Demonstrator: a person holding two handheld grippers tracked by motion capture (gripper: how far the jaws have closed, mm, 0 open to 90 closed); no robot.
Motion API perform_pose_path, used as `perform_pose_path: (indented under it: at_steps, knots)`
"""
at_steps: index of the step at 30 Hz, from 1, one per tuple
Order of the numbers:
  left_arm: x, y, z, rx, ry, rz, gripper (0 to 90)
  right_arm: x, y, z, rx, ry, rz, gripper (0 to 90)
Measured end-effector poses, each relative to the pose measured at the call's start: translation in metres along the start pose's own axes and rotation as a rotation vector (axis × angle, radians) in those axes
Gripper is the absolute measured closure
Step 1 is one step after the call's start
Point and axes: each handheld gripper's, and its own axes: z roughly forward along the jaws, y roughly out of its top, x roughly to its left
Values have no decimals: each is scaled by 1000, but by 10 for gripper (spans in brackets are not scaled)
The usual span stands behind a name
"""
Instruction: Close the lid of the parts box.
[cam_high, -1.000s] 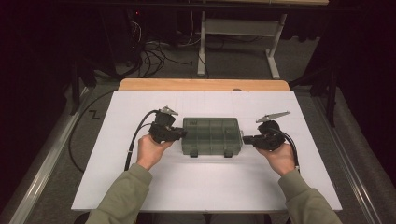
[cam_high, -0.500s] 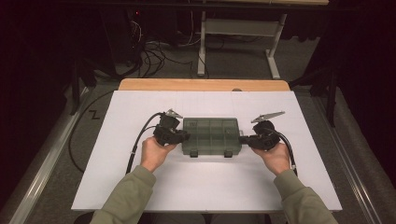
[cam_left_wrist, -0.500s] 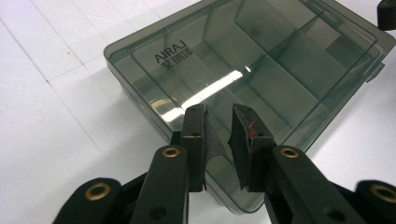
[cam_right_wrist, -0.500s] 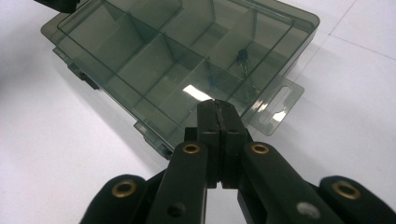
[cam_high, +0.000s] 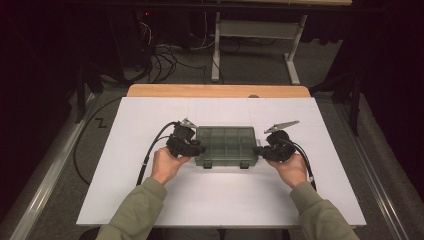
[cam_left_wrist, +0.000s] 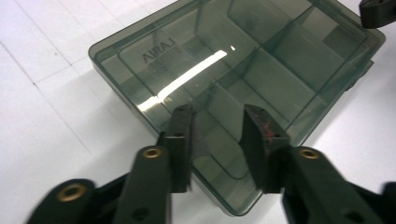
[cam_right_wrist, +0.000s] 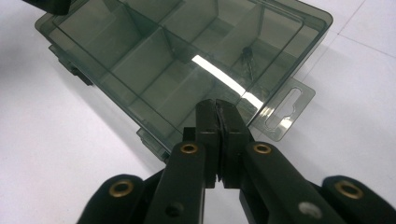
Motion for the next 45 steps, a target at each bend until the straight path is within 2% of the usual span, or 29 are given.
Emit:
perform_pose_path:
  at_steps: [4,7,11,16,27,34,45]
  knots:
    - [2,5,-7,-24,-23,-36,518,-1,-1,-3,-21,-1,11,835]
    - [0,5,-11,-26,-23,-9,478,0,-1,-8,-43,1,9,806]
    - [-1,5,-16,-54,-13,-1,421,0,-2,-13,-60,-5,7,779]
    - [2,5,-27,-91,-13,-6,416,-2,-4,-21,-92,-9,27,749]
    - [8,3,-50,-171,-6,11,388,-2,-11,-33,-142,-10,30,693]
    - [13,2,-62,-205,-5,11,372,-2,-18,-38,-157,-11,27,669]
    - [17,-2,-76,-255,-6,21,344,-4,-32,-50,-215,-13,40,642]
